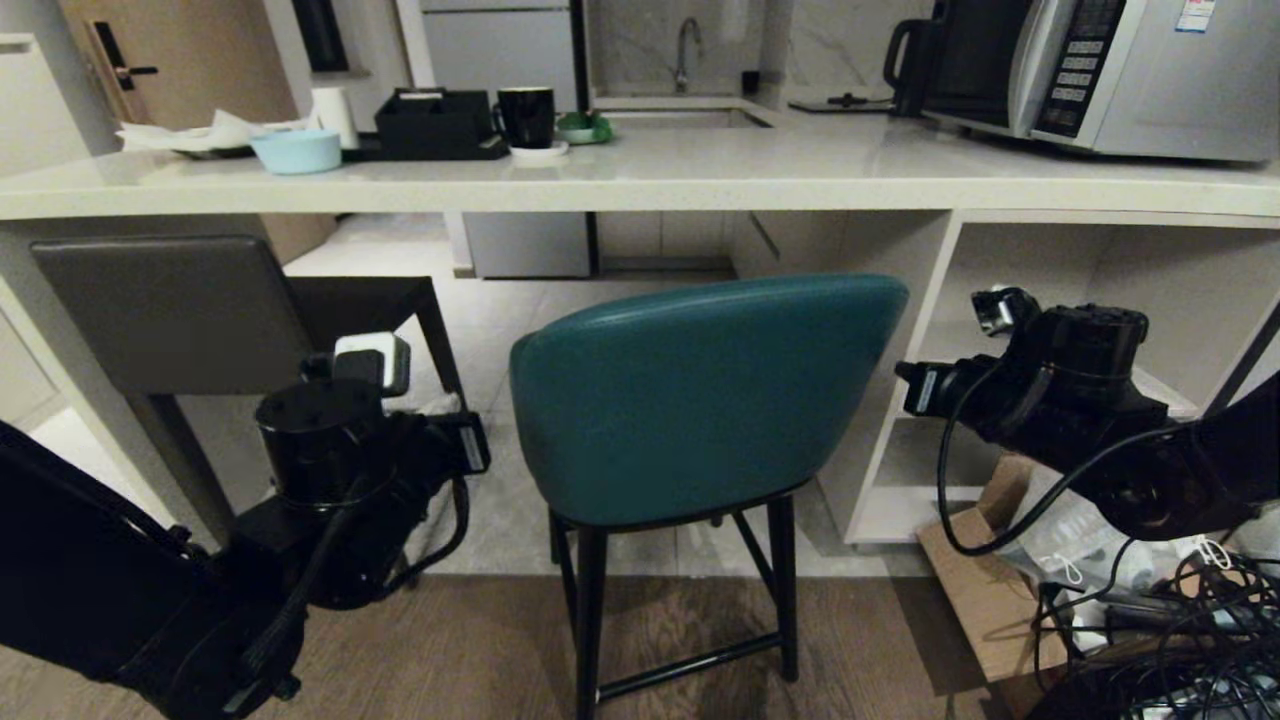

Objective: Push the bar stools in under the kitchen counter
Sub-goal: Push the blue chair back under the dining table

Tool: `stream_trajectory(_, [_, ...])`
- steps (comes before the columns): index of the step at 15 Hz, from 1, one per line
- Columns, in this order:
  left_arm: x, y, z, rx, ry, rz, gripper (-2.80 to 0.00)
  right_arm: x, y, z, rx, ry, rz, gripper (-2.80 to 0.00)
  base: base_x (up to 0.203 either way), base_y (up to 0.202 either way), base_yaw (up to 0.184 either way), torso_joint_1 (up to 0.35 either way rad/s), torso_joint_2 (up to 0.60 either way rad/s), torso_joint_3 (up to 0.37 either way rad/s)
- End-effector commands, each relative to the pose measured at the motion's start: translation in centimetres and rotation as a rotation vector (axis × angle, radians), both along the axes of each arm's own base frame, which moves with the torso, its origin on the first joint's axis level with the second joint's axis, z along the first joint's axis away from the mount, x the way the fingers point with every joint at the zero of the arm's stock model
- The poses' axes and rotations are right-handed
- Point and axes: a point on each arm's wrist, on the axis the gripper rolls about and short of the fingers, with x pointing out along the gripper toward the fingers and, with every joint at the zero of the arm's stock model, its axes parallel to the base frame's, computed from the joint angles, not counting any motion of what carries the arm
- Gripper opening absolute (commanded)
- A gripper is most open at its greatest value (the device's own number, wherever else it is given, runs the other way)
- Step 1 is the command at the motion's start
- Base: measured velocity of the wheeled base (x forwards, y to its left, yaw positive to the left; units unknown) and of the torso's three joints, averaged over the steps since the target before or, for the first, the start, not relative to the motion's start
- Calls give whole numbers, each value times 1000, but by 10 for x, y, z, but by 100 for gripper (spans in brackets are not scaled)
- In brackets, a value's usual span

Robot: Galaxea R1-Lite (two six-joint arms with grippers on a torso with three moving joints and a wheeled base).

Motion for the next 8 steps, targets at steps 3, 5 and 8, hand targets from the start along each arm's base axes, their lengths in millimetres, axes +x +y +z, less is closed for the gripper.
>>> stream_trajectory(3, [-10,-14,0,-13,-5,-20,-280,50,-12,-5,0,-62,-40,-280,0,0,0,0,0,0])
stream_trajectory(5, [-7,-15,-4,-12,7,-18,-280,72,2,-12,4,-94,-4,-280,0,0,0,0,0,0])
stream_trajectory(8, [-3,-16,-10,-23,5,11,-280,90,40,-22,17,-115,109,-280,0,0,0,0,0,0])
